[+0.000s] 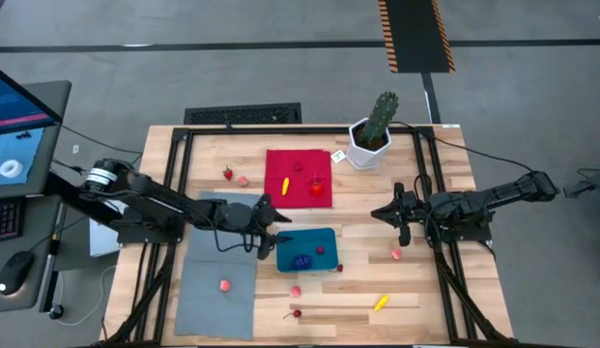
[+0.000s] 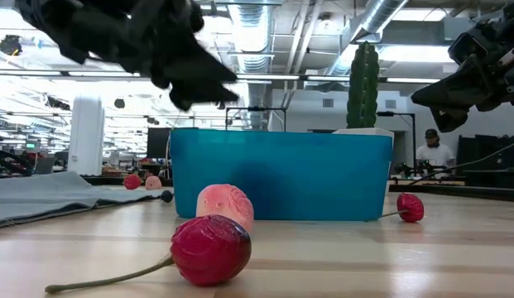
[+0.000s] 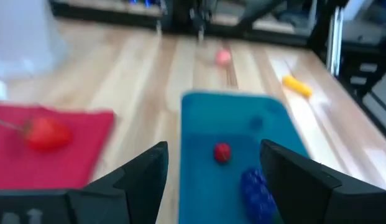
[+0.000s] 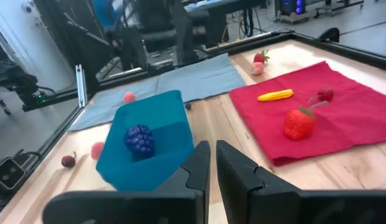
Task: Pick and placing Produce into tupperware
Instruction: Put the peach into the blue bin
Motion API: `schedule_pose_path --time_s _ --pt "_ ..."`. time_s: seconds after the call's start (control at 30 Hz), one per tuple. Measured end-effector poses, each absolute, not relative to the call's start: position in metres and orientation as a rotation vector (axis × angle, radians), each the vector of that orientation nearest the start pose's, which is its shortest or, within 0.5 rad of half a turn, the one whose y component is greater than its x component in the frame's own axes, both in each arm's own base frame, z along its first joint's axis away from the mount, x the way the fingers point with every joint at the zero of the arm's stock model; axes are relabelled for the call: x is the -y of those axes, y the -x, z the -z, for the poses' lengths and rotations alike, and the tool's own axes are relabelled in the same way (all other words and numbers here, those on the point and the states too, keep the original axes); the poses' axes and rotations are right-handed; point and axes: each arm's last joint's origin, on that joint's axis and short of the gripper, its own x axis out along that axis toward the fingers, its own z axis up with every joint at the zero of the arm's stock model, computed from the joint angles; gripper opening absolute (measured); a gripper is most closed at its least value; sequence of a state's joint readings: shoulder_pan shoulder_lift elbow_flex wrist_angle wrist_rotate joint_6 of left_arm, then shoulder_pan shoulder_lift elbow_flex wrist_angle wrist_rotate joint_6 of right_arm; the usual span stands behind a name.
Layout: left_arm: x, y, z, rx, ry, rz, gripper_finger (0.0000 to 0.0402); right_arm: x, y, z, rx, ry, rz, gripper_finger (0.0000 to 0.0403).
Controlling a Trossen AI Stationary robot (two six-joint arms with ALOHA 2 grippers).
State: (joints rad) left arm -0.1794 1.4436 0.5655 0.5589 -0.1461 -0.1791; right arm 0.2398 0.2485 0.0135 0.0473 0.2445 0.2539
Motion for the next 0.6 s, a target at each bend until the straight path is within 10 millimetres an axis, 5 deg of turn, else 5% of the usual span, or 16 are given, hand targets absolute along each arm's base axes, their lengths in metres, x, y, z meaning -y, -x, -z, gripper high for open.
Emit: schedule_pose_path --time_s 0.3,0.6 --pt "0.040 -0.214 -0.232 -0.065 0.099 0.045 0.0243 -0.019 -0.110 -0.157 -0.131 -0.219 0.042 0.0052" --pt "0.033 -0.155 -0.229 0.103 0.095 0.073 0.0243 -0.019 -0.110 -0.158 -0.113 -0.223 0.048 0.0052"
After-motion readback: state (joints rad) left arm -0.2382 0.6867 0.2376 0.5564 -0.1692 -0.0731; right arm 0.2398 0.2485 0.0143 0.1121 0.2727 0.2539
